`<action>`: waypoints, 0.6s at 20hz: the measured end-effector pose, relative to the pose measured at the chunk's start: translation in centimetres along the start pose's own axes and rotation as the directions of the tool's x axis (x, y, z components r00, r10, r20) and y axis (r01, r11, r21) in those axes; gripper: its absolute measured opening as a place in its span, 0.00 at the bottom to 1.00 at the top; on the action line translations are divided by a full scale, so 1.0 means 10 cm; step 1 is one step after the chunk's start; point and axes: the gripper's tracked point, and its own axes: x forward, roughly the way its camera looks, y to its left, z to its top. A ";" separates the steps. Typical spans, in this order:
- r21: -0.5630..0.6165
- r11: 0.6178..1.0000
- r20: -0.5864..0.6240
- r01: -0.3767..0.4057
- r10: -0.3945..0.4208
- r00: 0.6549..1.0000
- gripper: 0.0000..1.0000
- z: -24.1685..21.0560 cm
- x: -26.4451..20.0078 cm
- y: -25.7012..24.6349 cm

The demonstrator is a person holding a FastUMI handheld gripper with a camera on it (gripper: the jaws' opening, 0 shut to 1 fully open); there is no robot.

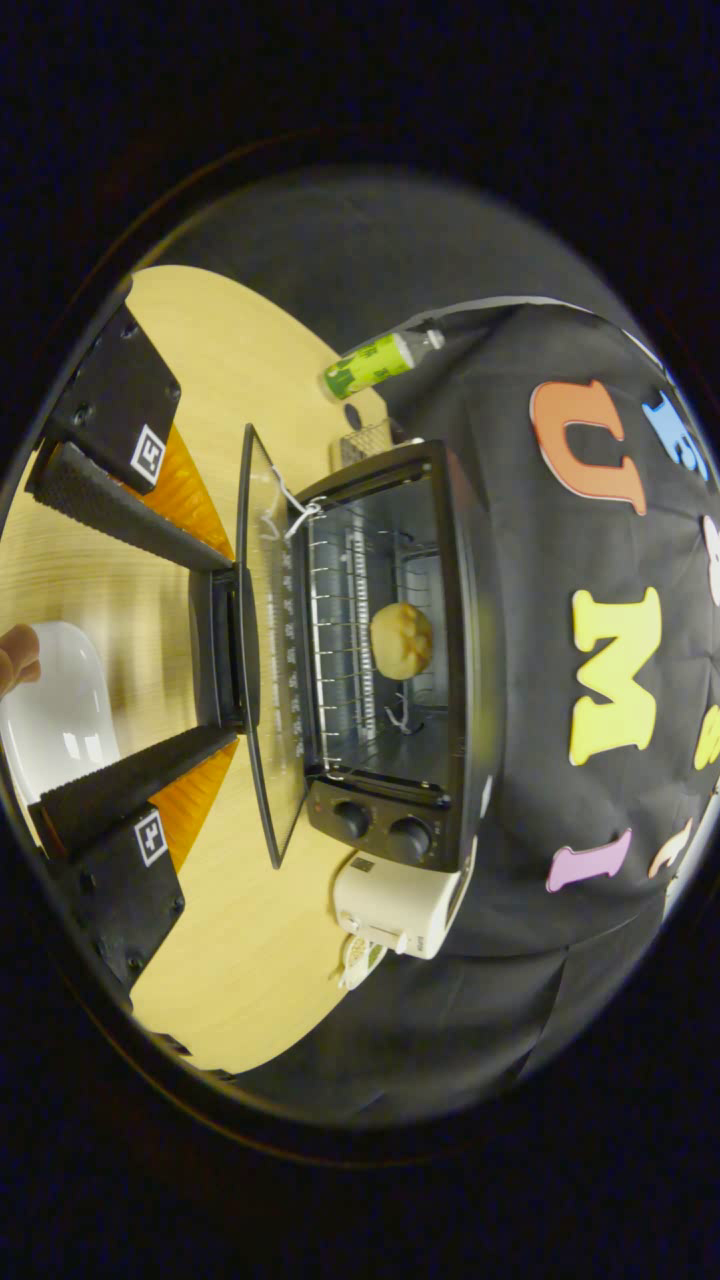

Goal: Open the toaster oven, put the food inside, and close the toaster oven door.

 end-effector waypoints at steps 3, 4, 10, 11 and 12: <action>-0.011 1.000 0.073 -0.003 0.004 0.997 1.00 0.27 0.03 0.02; -0.018 1.000 0.104 -0.006 0.008 0.995 1.00 0.36 0.06 0.03; -0.019 0.994 0.222 -0.105 0.107 0.969 1.00 0.66 0.10 0.20; -0.009 0.994 0.236 -0.112 0.111 0.965 1.00 0.68 0.08 0.19; -0.005 0.995 0.247 -0.097 0.095 0.964 1.00 0.70 0.06 0.13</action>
